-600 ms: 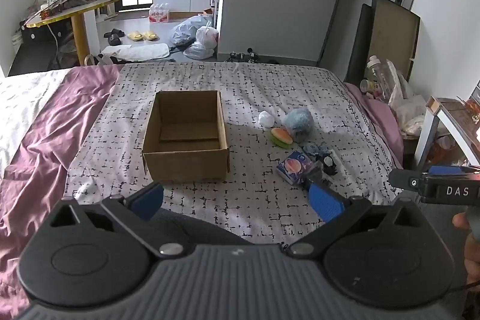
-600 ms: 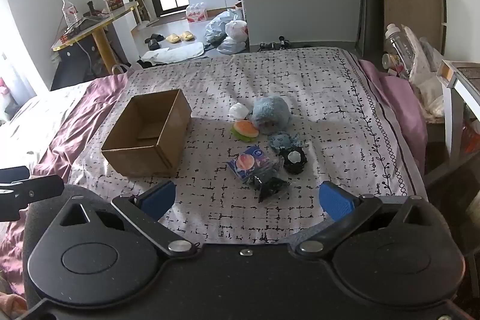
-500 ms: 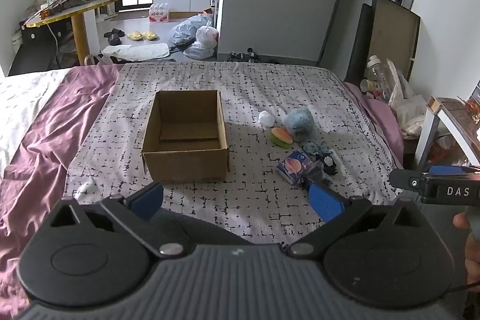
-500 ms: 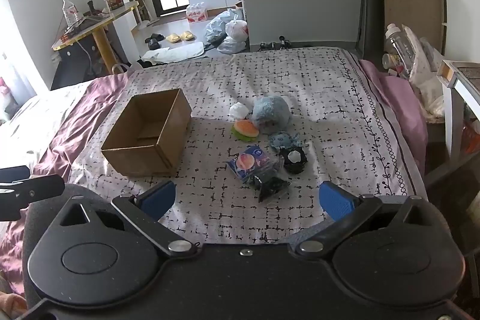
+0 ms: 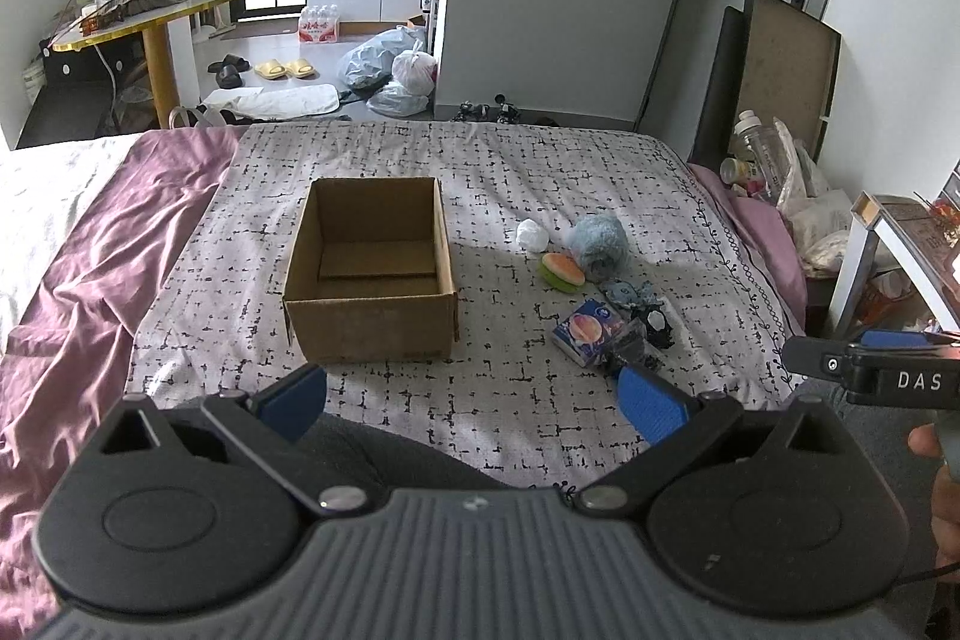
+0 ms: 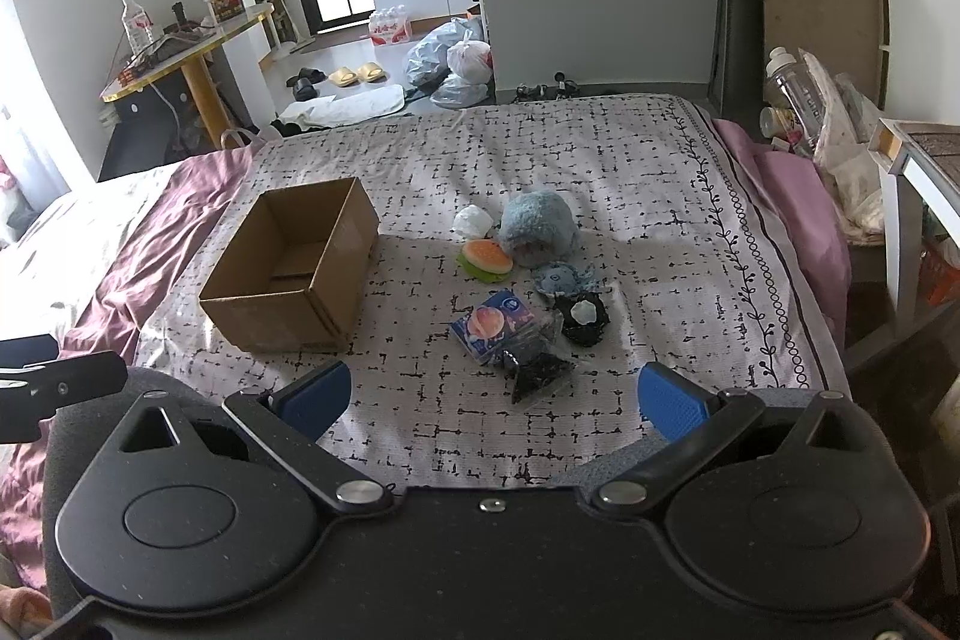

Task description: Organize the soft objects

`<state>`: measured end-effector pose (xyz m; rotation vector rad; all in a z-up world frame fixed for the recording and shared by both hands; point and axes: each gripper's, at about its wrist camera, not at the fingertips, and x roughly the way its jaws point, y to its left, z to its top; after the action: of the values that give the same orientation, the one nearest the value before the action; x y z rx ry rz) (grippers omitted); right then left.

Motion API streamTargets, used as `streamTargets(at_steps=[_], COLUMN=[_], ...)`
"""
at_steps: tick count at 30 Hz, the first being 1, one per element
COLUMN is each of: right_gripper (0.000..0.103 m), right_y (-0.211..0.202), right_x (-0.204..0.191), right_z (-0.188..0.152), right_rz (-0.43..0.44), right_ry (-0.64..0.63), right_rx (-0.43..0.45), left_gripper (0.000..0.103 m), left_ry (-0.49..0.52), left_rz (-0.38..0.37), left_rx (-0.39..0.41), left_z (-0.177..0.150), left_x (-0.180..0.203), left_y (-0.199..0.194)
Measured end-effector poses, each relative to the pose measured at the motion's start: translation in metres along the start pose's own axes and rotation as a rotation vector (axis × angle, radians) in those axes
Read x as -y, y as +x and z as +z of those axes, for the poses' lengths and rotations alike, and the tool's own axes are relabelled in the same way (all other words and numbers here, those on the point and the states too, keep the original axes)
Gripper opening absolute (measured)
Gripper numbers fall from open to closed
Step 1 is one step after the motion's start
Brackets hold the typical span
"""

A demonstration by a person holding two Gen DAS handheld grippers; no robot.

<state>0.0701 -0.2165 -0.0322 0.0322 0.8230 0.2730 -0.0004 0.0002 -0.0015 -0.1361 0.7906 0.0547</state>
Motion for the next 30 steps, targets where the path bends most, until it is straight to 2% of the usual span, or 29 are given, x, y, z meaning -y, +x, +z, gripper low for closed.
streamTargets(at_steps=[9, 10, 13, 17, 18, 24, 30], right_gripper=[0.103, 0.103, 0.103, 0.103, 0.103, 0.103, 0.103], right_y=[-0.001, -0.001, 0.0, 0.002, 0.003, 0.013, 0.029], right_x=[0.0, 0.0, 0.0, -0.001, -0.002, -0.001, 0.004], right_z=[-0.001, -0.001, -0.002, -0.003, -0.003, -0.004, -0.005], right_rz=[0.004, 0.004, 0.003, 0.011, 0.013, 0.024, 0.03], right_ry=[0.002, 0.001, 0.001, 0.002, 0.001, 0.001, 0.014], right_rx=[-0.001, -0.001, -0.006, -0.011, -0.012, -0.022, -0.042], left_gripper=[0.103, 0.103, 0.103, 0.103, 0.103, 0.103, 0.103], left_ry=[-0.014, -0.036, -0.056, -0.044, -0.024, 0.01, 0.003], left_rz=[-0.006, -0.034, -0.035, -0.002, 0.027, 0.056, 0.025], left_rx=[0.027, 0.086, 0.085, 0.041, 0.024, 0.014, 0.006], left_z=[-0.002, -0.001, -0.002, -0.002, -0.004, -0.008, -0.009], left_x=[0.001, 0.001, -0.001, -0.002, -0.003, -0.001, 0.002], left_y=[-0.004, -0.006, -0.006, -0.001, 0.001, 0.015, 0.027])
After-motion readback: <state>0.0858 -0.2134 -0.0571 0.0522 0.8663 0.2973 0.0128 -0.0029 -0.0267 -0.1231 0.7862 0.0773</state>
